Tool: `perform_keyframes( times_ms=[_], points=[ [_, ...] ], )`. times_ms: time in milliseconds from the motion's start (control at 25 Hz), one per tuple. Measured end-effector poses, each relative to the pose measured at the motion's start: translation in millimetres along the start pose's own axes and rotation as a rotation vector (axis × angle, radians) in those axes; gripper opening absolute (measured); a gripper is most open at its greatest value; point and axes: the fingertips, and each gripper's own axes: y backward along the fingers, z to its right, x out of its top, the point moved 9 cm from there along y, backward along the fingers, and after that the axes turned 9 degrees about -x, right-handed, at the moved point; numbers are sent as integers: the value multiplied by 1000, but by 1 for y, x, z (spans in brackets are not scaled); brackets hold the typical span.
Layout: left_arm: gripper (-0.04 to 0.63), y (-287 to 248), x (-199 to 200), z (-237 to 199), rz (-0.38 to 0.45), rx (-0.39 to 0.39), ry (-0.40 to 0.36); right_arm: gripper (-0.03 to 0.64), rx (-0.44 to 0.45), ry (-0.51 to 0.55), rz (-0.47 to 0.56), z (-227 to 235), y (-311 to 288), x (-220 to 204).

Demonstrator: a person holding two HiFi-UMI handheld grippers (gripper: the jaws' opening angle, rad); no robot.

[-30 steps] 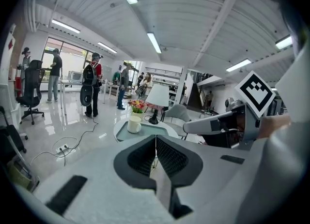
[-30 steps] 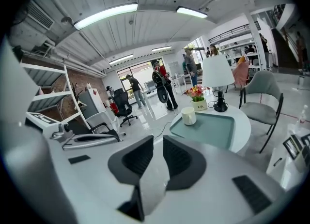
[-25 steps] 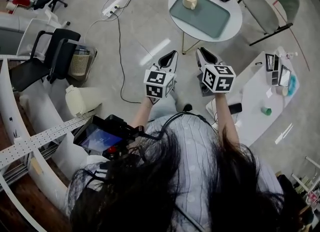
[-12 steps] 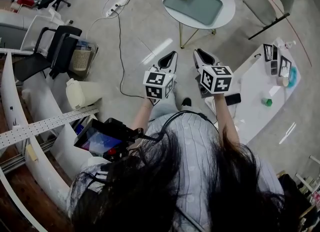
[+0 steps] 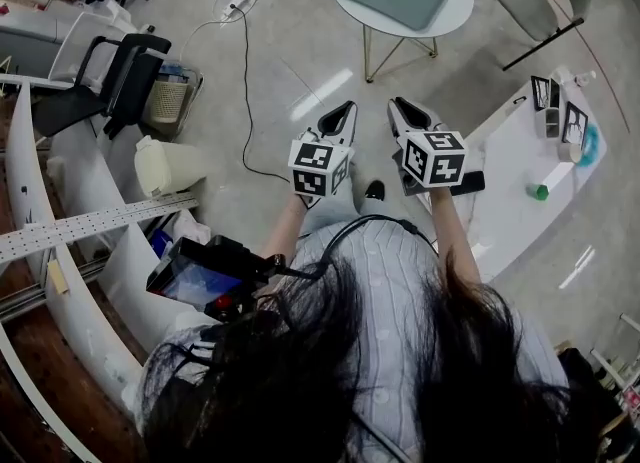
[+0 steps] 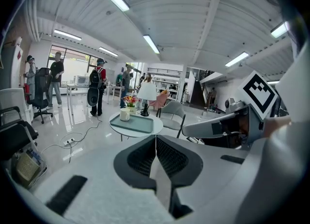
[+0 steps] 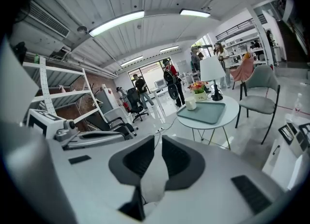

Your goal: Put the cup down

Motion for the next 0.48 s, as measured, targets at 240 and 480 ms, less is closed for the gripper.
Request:
perform_keyframes(
  times_ms=[240, 480],
  points=[
    [18, 11, -9, 9, 1, 8, 3, 67, 12, 13, -5, -7, 12, -11],
    [17, 11, -8, 14, 12, 4, -2, 66, 13, 34, -5, -8, 19, -13]
  ],
)
